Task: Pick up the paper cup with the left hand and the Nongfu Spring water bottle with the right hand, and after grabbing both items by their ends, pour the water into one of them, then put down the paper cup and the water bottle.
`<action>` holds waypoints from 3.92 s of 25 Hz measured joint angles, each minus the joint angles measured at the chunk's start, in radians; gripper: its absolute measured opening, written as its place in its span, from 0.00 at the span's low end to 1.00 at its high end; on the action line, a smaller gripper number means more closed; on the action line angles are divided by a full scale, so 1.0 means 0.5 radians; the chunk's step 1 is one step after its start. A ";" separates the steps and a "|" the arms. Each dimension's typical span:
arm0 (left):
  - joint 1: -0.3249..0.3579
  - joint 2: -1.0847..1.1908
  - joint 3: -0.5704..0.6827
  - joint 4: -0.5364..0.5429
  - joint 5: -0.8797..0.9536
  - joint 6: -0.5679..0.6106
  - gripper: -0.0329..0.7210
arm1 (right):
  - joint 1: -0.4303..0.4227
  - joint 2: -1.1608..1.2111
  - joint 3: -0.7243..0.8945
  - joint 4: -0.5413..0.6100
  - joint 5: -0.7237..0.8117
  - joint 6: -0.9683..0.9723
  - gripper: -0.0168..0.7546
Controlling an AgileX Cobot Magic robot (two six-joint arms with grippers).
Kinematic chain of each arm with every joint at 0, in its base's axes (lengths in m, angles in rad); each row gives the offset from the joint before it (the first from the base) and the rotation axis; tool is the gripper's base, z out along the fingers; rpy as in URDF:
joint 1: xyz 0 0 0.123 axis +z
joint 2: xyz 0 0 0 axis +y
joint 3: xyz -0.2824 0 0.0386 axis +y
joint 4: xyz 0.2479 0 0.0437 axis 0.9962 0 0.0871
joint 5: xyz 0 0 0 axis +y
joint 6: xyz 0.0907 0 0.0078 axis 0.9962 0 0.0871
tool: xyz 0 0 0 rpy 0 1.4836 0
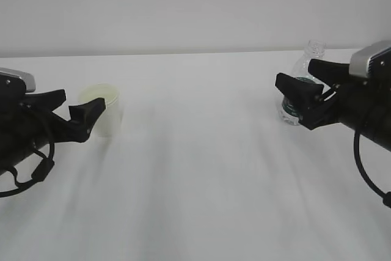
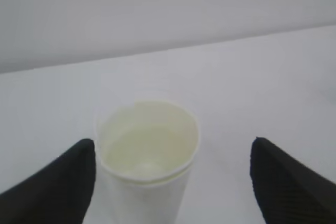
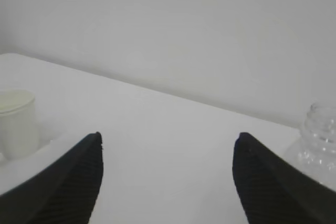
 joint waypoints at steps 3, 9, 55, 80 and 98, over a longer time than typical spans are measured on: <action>0.000 -0.123 0.007 0.018 0.000 -0.047 0.92 | 0.000 -0.118 0.000 -0.005 0.082 0.038 0.78; 0.000 -0.278 0.014 0.041 0.000 -0.122 0.88 | 0.000 -0.378 0.001 -0.009 0.450 0.046 0.78; 0.000 -2.313 0.039 0.145 1.635 -0.211 0.80 | 0.000 -2.340 -0.117 0.071 2.500 0.281 0.78; 0.000 -3.210 -0.339 -0.023 3.253 -0.224 0.80 | 0.000 -2.774 -0.509 0.646 3.794 0.286 0.78; 0.000 -3.218 -0.442 -0.456 4.048 -0.224 0.80 | 0.000 -2.865 -0.645 0.926 4.607 0.073 0.78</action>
